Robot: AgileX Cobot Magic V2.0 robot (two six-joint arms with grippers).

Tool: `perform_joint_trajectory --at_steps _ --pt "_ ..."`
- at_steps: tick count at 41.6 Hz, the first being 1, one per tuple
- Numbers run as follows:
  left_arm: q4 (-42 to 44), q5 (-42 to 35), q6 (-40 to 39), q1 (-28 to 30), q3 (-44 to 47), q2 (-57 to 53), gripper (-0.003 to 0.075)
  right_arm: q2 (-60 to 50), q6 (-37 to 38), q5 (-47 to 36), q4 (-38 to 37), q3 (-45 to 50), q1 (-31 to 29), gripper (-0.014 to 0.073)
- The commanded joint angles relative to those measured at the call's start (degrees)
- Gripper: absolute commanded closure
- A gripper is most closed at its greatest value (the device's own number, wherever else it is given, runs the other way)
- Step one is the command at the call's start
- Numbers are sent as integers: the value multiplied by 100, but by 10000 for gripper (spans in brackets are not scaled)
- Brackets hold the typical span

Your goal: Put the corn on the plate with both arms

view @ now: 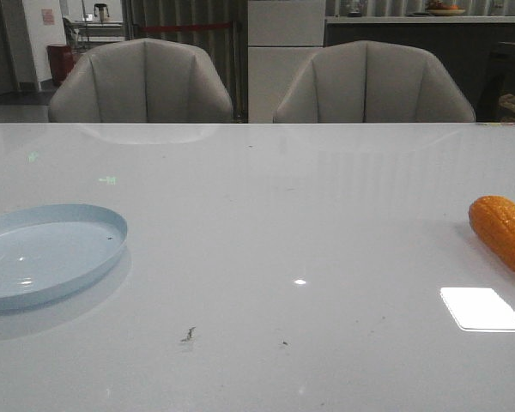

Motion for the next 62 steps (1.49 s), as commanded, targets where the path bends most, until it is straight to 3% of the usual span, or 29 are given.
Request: perform_joint_trajectory --at_steps 1,15,22,31,41,45,53,57,62 --pt "35 -534 -60 4 -502 -58 626 -144 -11 -1098 -22 -194 -5 568" --pt "383 -491 -60 4 -1733 753 626 270 -11 288 -27 -2156 -5 568" --pt "383 -51 -60 4 -2565 1760 626 1296 -11 140 -22 -2967 -5 568" --pt "361 -3 -60 4 -3192 3068 626 2607 -11 -1025 -22 -3337 -5 568" --pt "361 303 -60 4 -3170 4051 619 3700 -11 -873 -22 -3337 -5 565" --pt "351 380 -60 4 -3170 4620 531 4181 -11 -885 -22 -3337 -5 519" --pt "-243 713 -60 4 -3170 5637 316 5127 -11 -765 6 -3337 -5 155" --pt "-288 932 -60 4 -3170 5985 213 5604 -11 -760 5 -3337 -5 130" --pt "-288 1393 -60 4 -3259 6228 204 6203 -11 -719 5 -3337 -5 126"
